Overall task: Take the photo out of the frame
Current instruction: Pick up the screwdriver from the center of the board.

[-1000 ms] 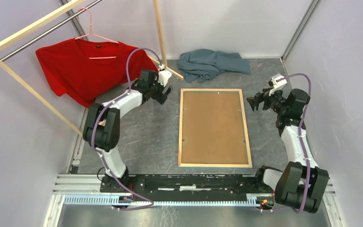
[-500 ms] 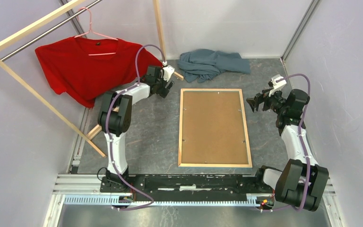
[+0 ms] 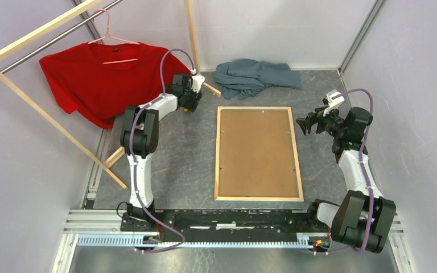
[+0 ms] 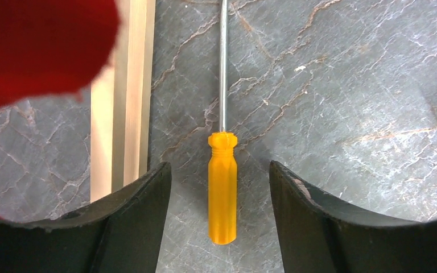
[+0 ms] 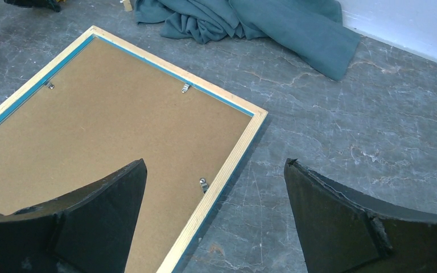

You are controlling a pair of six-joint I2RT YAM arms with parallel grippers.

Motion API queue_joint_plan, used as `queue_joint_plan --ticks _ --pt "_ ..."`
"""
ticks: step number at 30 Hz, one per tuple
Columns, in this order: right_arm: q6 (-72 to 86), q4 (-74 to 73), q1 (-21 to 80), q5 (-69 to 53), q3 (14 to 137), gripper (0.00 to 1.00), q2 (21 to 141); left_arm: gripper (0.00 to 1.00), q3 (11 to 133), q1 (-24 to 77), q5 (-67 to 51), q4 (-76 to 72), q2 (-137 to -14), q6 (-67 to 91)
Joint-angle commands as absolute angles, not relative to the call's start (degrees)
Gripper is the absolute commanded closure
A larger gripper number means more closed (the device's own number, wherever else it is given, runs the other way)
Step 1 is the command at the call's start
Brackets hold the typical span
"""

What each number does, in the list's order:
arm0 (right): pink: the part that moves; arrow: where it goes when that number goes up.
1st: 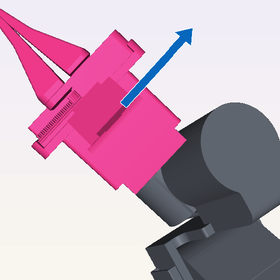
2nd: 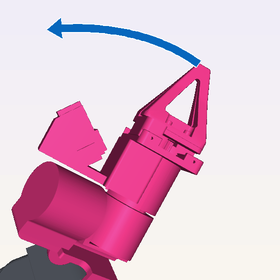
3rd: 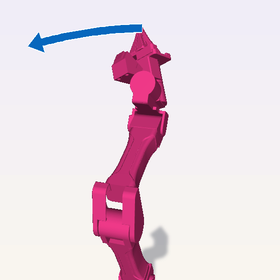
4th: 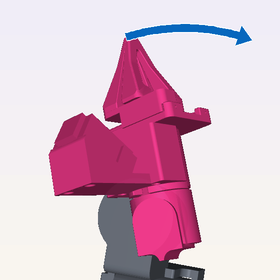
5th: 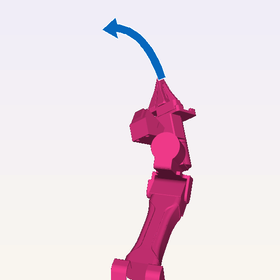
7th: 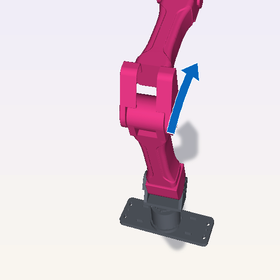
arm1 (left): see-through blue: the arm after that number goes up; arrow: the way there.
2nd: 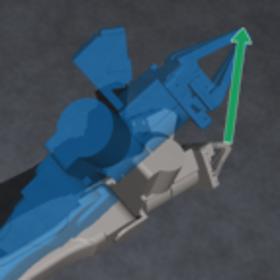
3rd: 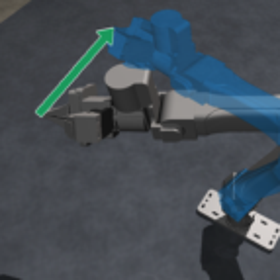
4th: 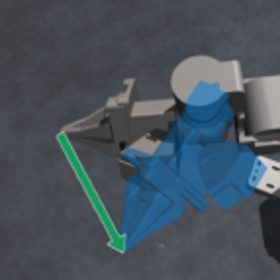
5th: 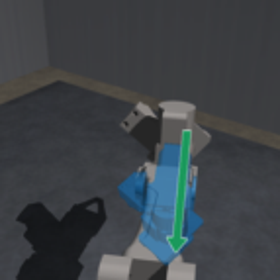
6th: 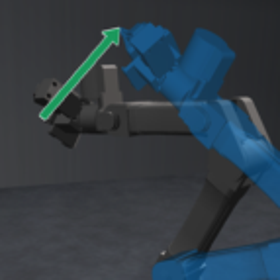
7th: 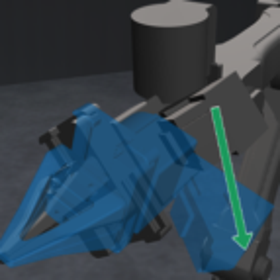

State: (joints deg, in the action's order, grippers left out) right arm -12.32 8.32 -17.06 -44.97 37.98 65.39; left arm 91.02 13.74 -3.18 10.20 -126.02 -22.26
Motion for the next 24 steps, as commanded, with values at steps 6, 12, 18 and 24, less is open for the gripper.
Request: queue_joint_plan --ticks 6,12,18,24 --pt "-13.14 10.28 -17.23 -46.05 37.79 0.02 65.69 0.47 90.88 12.66 -9.90 16.78 -127.64 -20.30" --pt "-13.18 10.18 -17.25 -46.31 37.88 0.02 65.56 0.77 89.04 12.64 -10.72 16.92 -127.21 -19.62" --pt "-13.10 10.19 -17.30 -46.50 37.88 0.02 64.89 0.98 86.35 12.66 -11.72 16.92 -123.55 -18.36" --pt "-12.96 10.40 -17.26 -47.58 37.71 0.02 63.57 0.98 81.46 12.65 -13.88 17.09 -114.26 -16.35"
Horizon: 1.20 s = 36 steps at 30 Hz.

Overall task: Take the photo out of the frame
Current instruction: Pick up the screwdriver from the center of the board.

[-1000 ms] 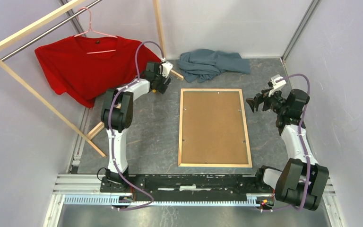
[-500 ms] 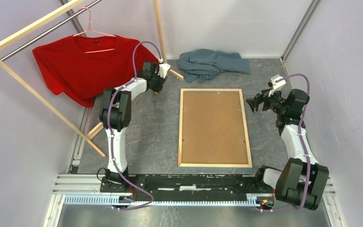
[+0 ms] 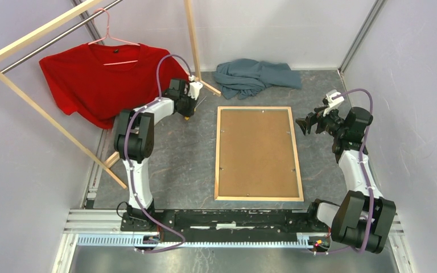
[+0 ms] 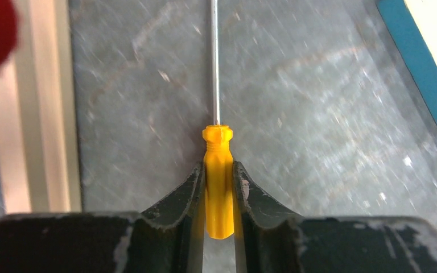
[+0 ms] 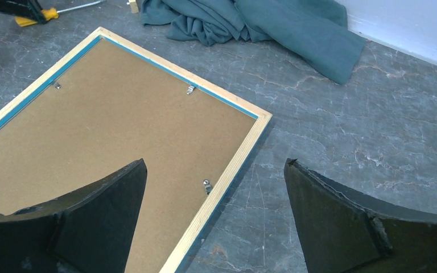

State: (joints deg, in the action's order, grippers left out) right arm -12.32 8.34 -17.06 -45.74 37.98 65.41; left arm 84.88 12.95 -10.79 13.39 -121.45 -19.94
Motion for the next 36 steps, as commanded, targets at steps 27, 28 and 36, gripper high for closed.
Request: queue_joint_plan --ticks 27,28,36 --pt "5.05 34.64 -5.34 -71.26 30.05 0.02 53.54 0.98 69.54 18.54 -74.34 27.74 -83.94 -18.35" --pt "9.24 39.47 -4.43 -70.50 28.61 0.02 53.65 0.98 69.61 19.59 -75.27 27.69 -83.79 -18.63" --pt "18.10 51.59 5.24 -63.43 27.58 0.02 55.54 0.98 72.50 25.47 -71.78 13.81 -82.82 -2.88"
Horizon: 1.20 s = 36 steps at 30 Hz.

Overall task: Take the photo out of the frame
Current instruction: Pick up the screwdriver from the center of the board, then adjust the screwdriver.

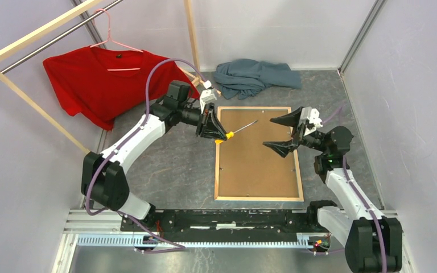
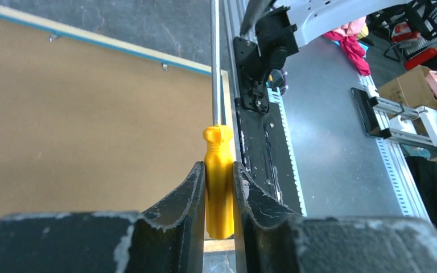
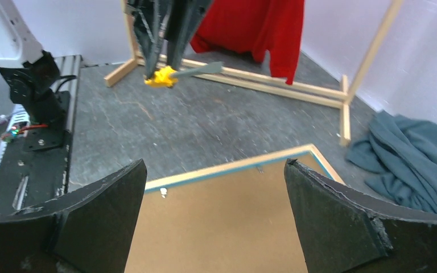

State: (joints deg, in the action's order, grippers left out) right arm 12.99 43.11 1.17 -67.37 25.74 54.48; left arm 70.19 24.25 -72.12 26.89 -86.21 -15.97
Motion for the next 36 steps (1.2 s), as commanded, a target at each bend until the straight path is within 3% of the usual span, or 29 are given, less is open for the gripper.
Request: queue_joint_plan --ticks 1,8,22,36 --pt "18.67 51.57 6.63 -62.62 28.21 0.02 56.33 0.98 71.38 25.53 -69.24 7.78 -82.18 3.42" --pt "26.69 51.59 13.49 -58.06 33.12 0.02 64.30 0.98 64.13 25.62 -54.21 -24.78 -79.49 30.74" --pt "49.98 68.11 23.10 -53.90 38.26 0.04 77.04 0.98 47.81 25.79 -50.63 -71.50 -82.24 55.72" --pt "58.91 82.09 25.96 -53.35 40.61 0.26 84.99 0.98 44.44 28.86 -49.76 -73.40 -85.52 54.23"
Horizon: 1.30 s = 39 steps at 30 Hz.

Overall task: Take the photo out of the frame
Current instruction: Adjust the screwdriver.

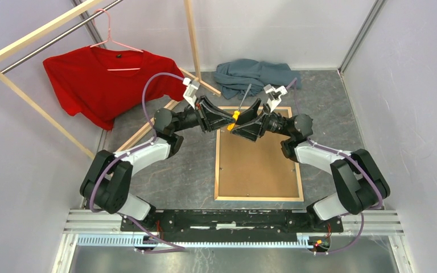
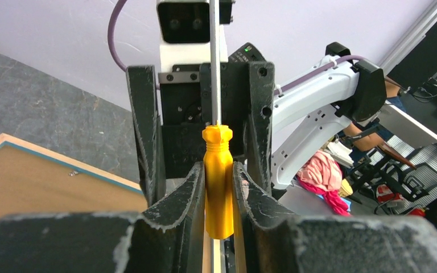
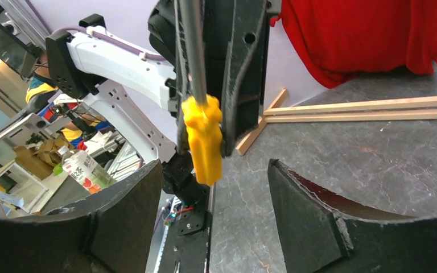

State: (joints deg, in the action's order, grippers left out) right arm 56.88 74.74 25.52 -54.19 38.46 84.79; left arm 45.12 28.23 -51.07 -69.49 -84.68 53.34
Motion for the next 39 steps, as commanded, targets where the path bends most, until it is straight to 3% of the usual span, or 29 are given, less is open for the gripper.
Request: queue_joint_plan --ticks 1,6,16,27,30,39 --pt "58.64 82.02 26.04 -53.23 40.52 0.28 85.09 0.98 44.27 29.07 -49.68 -73.43 -85.66 54.09" --pt "57.60 81.27 26.43 -53.41 39.99 0.34 85.37 0.98 43.98 29.65 -49.23 -73.71 -86.54 53.89" --pt "42.55 61.83 28.95 -53.26 40.60 0.32 83.58 0.98 43.16 29.71 -49.34 -74.24 -86.19 52.72" --pt "44.16 63.72 28.94 -53.27 40.14 0.34 81.99 0.98 42.65 30.68 -51.63 -71.55 -85.83 48.84" --pt "43.98 63.87 28.97 -53.50 39.66 0.40 81.93 0.98 42.71 30.67 -51.54 -71.57 -85.87 48.63" --pt "44.84 66.83 28.97 -55.52 39.20 0.72 81.86 0.98 42.50 30.52 -50.91 -71.28 -85.52 48.08"
